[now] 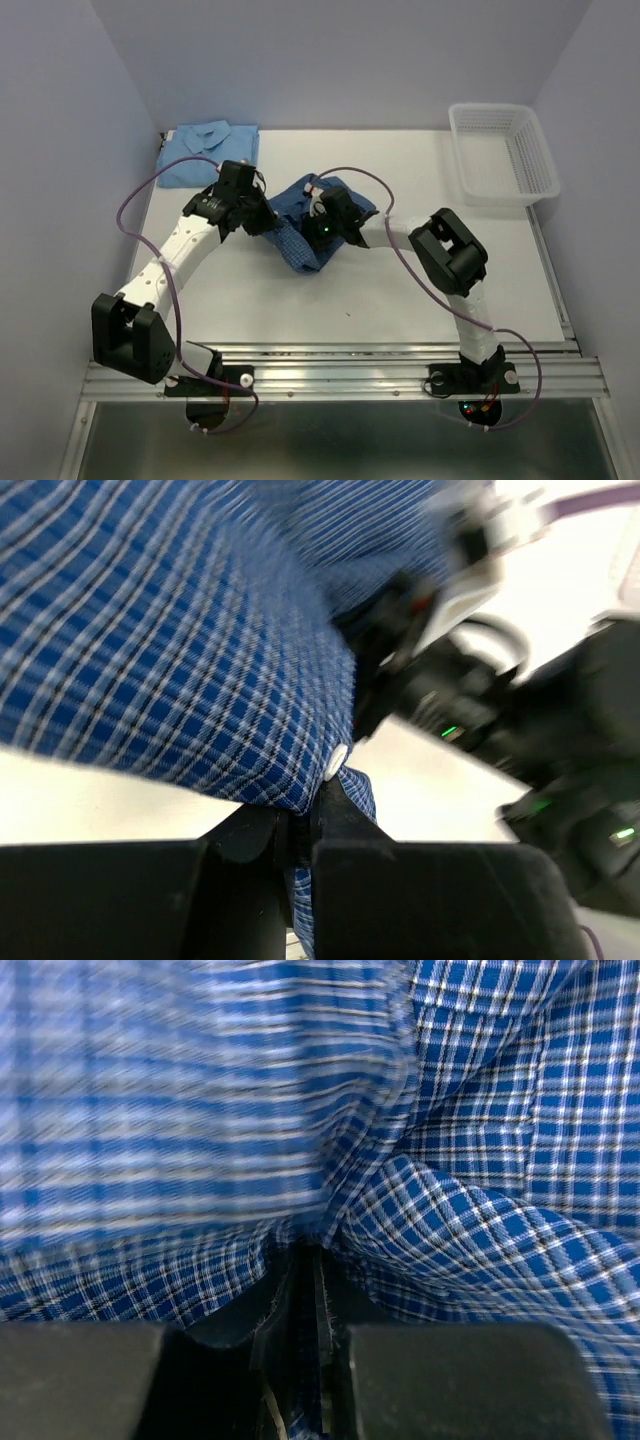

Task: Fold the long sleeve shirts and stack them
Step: Fold the shirt

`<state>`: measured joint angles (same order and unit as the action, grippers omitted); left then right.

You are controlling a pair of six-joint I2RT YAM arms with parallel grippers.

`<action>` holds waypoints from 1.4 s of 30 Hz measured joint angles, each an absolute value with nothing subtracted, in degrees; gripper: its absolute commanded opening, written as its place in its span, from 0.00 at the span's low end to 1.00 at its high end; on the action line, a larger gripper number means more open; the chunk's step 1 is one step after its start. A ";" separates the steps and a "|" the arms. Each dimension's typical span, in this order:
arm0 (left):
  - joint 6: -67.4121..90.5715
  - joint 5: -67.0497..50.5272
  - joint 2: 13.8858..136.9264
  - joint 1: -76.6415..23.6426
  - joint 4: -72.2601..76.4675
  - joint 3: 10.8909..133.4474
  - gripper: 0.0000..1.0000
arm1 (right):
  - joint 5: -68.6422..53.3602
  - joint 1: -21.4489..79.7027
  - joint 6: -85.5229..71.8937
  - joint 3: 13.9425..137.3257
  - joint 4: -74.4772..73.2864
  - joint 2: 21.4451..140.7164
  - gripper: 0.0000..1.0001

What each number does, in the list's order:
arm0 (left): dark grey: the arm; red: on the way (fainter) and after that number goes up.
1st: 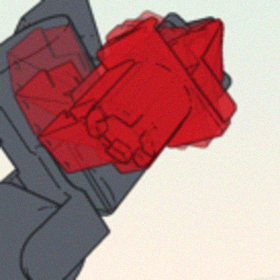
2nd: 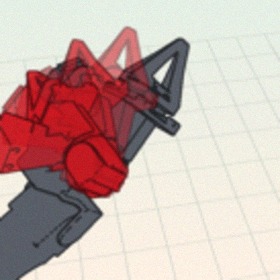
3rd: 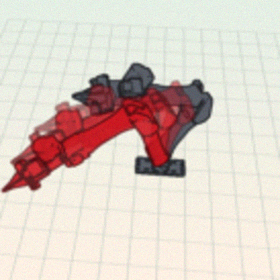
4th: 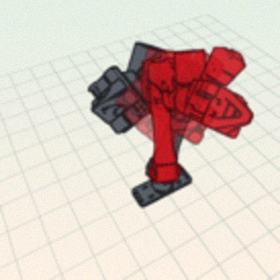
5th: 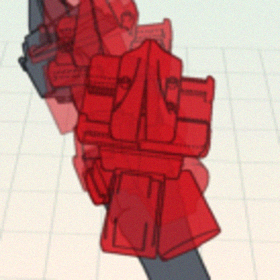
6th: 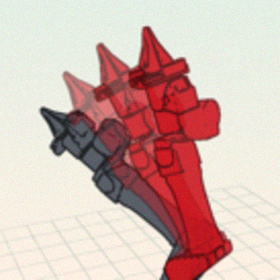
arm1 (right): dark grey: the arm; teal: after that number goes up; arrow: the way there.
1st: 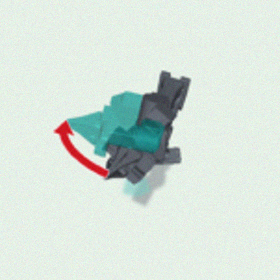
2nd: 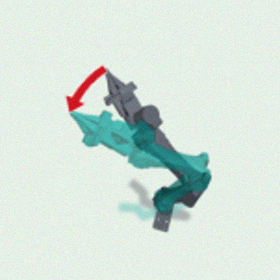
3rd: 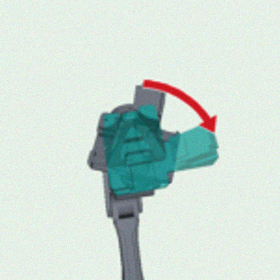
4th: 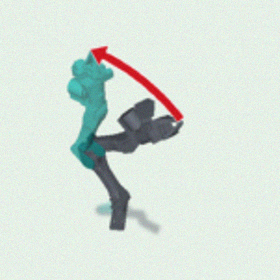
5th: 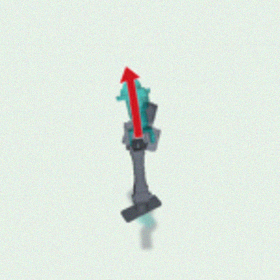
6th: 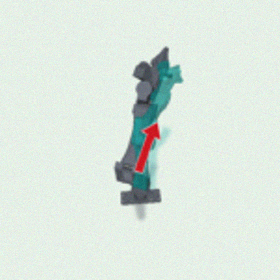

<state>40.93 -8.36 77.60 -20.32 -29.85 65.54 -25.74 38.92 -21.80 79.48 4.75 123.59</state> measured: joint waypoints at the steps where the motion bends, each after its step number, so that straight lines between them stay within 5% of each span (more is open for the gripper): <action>1: 40.56 -8.21 77.76 -20.32 -30.76 67.07 0.01 | -26.02 40.69 -21.54 79.48 4.75 123.59 0.15; 9: 38.54 -7.81 80.53 -20.32 -32.91 71.99 0.01 | -29.85 48.12 -21.69 75.35 5.15 121.43 0.15; 22: 35.31 -7.60 83.31 -20.51 -29.80 71.64 0.01 | -18.79 43.66 -24.32 72.36 -1.10 108.75 0.27; 39: 31.46 -11.27 104.62 -23.64 -25.52 83.79 0.01 | 1.08 38.57 -23.88 62.08 -7.38 96.12 0.26; 42: 31.27 -11.86 108.25 -24.05 -25.06 87.92 0.08 | 2.00 38.13 -24.45 61.80 -7.31 96.05 0.26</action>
<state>31.27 -11.86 108.25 -24.05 -25.06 87.92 2.00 38.13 -24.45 61.80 -7.31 96.05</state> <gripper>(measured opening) 0.153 0.260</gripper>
